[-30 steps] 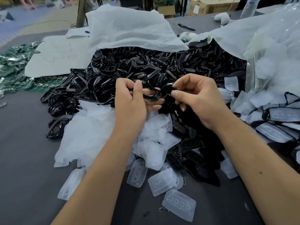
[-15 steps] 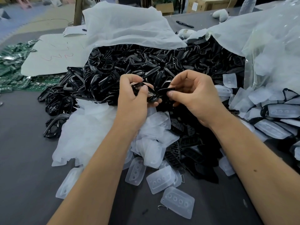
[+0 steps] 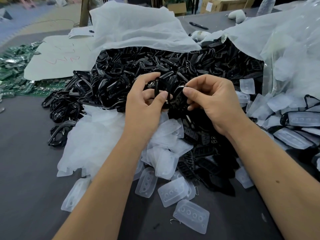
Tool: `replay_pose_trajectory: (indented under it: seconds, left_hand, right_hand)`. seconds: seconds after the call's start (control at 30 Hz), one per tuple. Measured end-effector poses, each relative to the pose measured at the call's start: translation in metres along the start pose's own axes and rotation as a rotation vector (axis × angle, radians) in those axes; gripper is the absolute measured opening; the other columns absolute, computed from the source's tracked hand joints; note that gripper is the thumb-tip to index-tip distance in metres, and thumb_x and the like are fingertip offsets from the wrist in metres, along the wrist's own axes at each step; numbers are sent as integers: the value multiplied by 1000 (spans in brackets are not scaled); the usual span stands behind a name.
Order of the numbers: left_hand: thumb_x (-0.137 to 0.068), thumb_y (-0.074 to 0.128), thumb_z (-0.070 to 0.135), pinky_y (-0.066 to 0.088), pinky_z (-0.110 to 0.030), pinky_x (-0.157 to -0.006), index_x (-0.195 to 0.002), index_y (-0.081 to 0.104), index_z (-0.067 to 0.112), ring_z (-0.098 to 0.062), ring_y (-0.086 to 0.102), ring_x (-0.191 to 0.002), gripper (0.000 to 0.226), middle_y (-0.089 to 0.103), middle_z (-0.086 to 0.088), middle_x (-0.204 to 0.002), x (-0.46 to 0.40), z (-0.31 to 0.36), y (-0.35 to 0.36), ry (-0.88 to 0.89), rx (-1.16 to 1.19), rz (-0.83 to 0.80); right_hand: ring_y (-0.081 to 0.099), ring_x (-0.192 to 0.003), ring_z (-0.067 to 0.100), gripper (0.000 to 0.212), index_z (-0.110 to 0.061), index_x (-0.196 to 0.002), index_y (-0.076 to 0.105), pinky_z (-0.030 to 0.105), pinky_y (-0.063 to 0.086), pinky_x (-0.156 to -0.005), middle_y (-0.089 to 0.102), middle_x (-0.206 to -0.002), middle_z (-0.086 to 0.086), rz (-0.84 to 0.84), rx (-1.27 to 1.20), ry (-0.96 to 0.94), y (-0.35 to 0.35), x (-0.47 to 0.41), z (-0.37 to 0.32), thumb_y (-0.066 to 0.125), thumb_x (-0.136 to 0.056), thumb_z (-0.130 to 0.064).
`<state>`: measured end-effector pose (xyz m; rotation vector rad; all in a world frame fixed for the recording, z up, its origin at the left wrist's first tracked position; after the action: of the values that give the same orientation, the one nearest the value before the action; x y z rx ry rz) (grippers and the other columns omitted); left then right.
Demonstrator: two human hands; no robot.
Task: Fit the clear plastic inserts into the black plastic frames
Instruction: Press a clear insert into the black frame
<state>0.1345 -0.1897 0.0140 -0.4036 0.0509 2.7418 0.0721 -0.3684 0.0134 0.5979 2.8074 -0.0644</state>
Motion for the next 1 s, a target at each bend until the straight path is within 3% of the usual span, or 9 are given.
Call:
replay_pose_trajectory:
  seconds: [0.13,0.23,0.4,0.63,0.83,1.0]
  left_hand:
    - [-100,62,-1,51,-26,-47,-135,63,26,-23,70,-56,43,73,-13,-83,1,-2,1,-14,-87,7]
    - [-96,71,3,50,-26,-47,-116,64,16,-19,68,-49,25,75,-9,-76,2,-3,-1,-15,-171,39]
    - [-96,73,5,52,-25,-50,-102,71,12,-23,73,-57,10,77,-6,-77,2,-8,-4,-48,-143,59]
    - [-106,57,6,60,-23,-60,-104,76,10,-21,76,-64,20,75,1,-74,-1,-14,-3,-74,-82,59]
    - [-108,52,5,65,-31,-69,-105,77,4,-23,78,-72,24,75,-2,-90,-3,-14,0,-74,-57,28]
    - [-107,53,1,64,-31,-74,-104,77,4,-23,77,-87,25,73,-19,-98,-3,-15,0,-64,-64,36]
  right_hand:
    - [68,-68,16,6,-7,-89,74,26,57,-59,72,-74,2,-34,16,-4,3,0,0,79,-90,-5]
    - [68,-71,12,7,-11,-86,75,24,57,-60,73,-76,-1,-48,22,-16,4,1,-2,80,-89,-7]
    - [65,-62,14,7,-8,-86,75,24,54,-55,71,-69,-1,-43,34,-15,3,1,-3,81,-89,-9]
    - [63,-54,13,12,-10,-81,75,22,47,-44,73,-67,4,13,164,18,4,-1,4,85,-86,-14]
    - [56,-53,9,13,-17,-78,76,18,42,-46,68,-63,-2,42,206,65,1,-3,9,86,-85,-21]
    - [55,-51,-1,12,-15,-79,76,10,41,-50,66,-60,-9,5,200,58,7,-2,7,84,-87,-18]
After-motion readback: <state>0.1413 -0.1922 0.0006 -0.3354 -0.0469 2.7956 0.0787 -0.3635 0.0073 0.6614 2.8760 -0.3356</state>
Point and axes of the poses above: each hand's wrist, its own x-axis away from the middle knuckle, its own y-axis out of the palm, z = x × y, the point moved 10 cm from there along -x, towards the middle knuckle
